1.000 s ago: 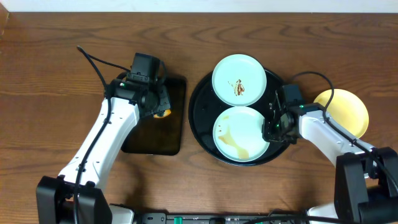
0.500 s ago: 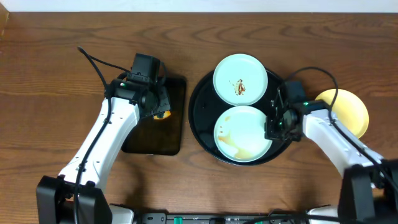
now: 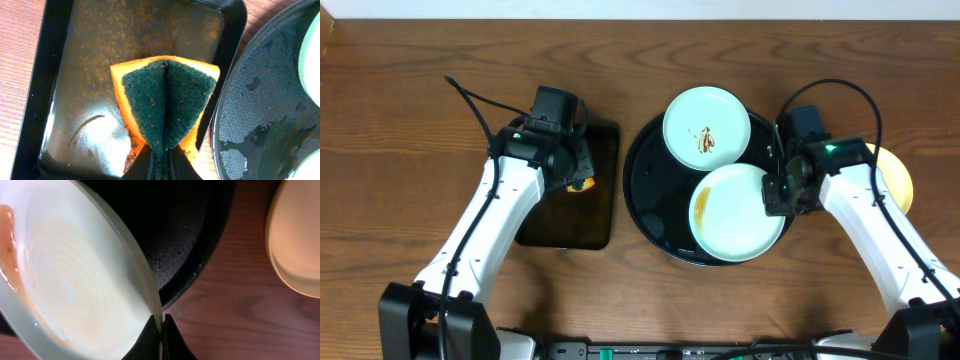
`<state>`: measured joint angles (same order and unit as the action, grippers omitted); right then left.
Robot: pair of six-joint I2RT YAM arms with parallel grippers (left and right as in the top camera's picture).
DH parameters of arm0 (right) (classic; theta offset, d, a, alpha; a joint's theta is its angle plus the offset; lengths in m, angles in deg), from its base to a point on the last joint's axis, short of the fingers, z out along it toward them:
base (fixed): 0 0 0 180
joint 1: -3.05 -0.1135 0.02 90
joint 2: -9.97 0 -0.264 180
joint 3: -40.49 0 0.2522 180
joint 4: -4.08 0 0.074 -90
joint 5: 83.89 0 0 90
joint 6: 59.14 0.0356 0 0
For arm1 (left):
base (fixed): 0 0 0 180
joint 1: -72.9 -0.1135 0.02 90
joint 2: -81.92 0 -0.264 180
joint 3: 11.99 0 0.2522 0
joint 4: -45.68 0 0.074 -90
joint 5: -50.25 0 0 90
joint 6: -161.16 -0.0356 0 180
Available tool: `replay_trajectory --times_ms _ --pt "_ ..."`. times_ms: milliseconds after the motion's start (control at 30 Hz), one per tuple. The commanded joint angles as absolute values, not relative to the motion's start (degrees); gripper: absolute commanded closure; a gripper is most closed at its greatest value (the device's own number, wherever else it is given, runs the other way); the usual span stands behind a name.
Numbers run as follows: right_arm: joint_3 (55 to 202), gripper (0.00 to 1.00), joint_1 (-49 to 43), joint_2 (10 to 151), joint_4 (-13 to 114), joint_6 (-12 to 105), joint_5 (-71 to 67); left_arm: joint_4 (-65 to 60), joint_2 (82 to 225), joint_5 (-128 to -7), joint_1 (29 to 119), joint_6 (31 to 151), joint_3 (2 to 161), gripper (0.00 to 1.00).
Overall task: Clean dirty plates on tray and stack at the side
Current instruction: 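Lift the pale green plate with right gripper off the round tray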
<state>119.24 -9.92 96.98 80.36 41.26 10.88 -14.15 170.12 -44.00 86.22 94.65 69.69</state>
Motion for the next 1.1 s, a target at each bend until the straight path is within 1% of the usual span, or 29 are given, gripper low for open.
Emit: replay_trajectory --times_ms 0,200,300,767,900,1067 --pt "120.6 0.99 -10.4 96.4 80.4 42.7 17.8 -14.1 170.5 -43.3 86.1 93.7 69.5 0.92" --pt "124.7 0.99 -10.8 96.4 80.2 44.1 29.7 -14.3 170.5 -43.3 86.1 93.7 69.5 0.92" --pt "127.2 0.99 -12.6 96.4 80.2 43.6 35.6 -14.2 170.5 -43.3 86.1 93.7 69.5 0.92" --pt "128.3 0.99 -31.3 96.5 79.3 44.1 65.1 -14.1 170.5 -43.3 86.1 93.7 69.5 0.92" --pt "128.3 0.99 -33.9 96.5 77.6 44.2 67.8 -14.1 170.5 -43.3 86.1 93.7 69.5 0.92" --pt "128.3 0.99 -34.1 96.5 77.0 46.5 67.8 -14.1 170.5 -43.3 86.1 93.7 69.5 0.92"
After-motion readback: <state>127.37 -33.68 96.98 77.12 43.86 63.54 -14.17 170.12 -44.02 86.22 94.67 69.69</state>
